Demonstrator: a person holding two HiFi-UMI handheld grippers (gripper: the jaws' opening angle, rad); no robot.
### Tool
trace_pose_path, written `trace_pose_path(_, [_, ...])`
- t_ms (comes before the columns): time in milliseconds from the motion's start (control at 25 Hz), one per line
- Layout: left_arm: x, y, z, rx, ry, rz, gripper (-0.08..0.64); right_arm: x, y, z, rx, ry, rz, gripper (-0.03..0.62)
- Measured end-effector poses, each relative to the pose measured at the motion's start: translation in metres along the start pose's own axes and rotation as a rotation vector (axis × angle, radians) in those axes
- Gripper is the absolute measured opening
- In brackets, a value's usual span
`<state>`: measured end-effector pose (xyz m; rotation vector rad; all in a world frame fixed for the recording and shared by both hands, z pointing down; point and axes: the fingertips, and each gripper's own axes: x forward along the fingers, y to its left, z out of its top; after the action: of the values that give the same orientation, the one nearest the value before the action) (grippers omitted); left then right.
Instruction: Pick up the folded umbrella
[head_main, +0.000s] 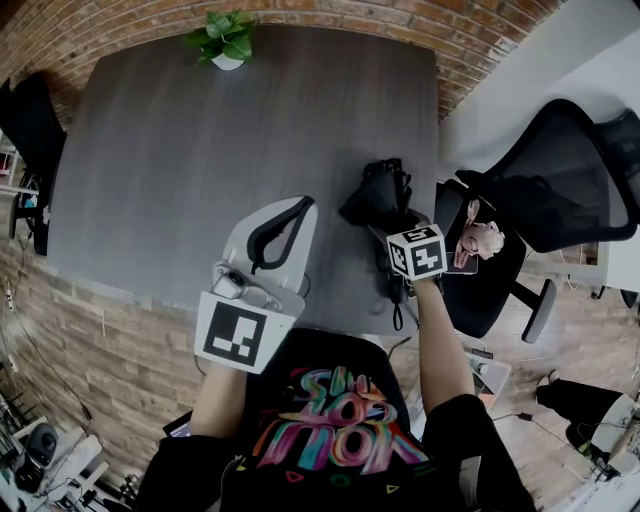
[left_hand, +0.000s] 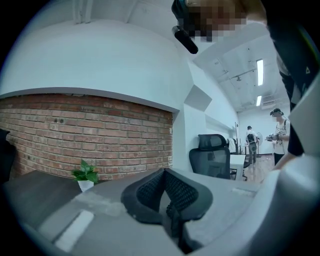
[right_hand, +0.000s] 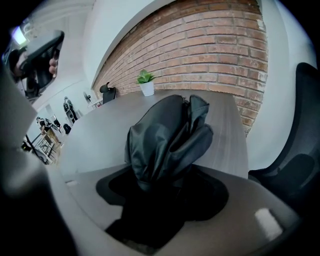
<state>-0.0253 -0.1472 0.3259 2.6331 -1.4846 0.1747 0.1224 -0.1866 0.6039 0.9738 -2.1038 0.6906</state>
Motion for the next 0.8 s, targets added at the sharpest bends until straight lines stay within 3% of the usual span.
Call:
trace_pose_path(320, [-0.009, 0.006, 0.020, 0.016, -0.046, 0.012, 0.002, -0.009, -0.002, -0.004, 0.106, -0.049, 0.007, 0.276])
trace_pose_path(800, [-0.011, 0.007, 0.039, 0.036, -0.093, -0.021, 0.002, -0.048, 0.017, 0.020, 0.051, -0.182, -0.045, 0.258])
